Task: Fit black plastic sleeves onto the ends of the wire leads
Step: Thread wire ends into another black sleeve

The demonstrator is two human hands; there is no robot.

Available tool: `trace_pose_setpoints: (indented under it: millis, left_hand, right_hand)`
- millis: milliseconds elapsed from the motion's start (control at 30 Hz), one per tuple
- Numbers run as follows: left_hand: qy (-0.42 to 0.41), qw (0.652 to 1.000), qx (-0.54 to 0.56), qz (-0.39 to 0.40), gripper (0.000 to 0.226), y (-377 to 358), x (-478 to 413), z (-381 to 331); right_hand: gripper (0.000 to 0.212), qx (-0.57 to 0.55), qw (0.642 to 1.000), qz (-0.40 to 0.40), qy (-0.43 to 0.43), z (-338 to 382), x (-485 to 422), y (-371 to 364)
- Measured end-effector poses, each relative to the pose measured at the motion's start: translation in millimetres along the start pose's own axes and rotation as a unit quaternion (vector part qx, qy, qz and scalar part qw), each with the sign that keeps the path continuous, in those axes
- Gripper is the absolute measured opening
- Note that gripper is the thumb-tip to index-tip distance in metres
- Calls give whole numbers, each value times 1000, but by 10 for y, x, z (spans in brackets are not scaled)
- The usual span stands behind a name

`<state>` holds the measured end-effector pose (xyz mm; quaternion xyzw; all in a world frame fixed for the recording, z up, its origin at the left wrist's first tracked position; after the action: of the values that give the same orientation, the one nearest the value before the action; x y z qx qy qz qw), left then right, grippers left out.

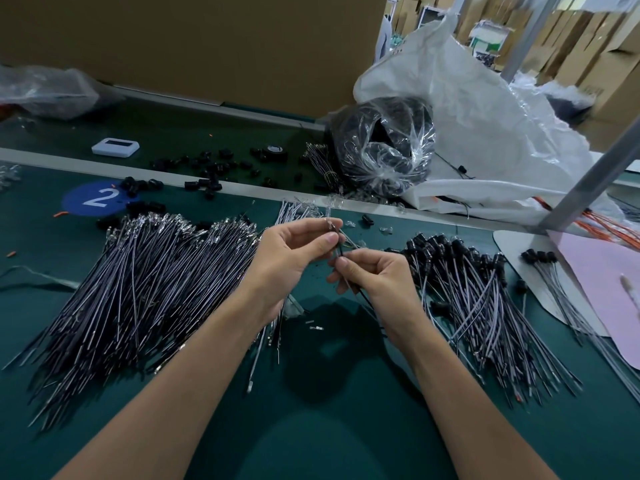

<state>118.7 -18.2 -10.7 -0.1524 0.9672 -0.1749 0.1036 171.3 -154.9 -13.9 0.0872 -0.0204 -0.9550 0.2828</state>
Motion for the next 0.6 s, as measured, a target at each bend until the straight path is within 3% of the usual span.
trace_pose_setpoints:
  millis: [133, 400, 600]
  left_hand:
    - [-7, 1000, -28, -1, 18, -44, 23, 17]
    - [-13, 997, 47, -60, 26, -20, 15, -9]
    - [5, 994, 94, -49, 22, -16, 10, -3]
  right_hand:
    - [11, -10, 1000, -24, 12, 4, -5, 4]
    - [9, -11, 999, -30, 3, -14, 2, -36]
    - [12, -3, 999, -36, 25, -14, 2, -38]
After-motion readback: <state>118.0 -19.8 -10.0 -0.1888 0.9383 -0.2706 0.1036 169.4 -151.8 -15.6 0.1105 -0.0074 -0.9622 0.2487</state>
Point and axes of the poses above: each hand's wrist, its own x-axis away from the middle knuckle, its own y-axis out of the back of the hand, z = x × y, the point moved 2 cm from there along -x, towards the middle knuckle, and after that the axes turned 3 degrees about x, right-handed, at the moved point
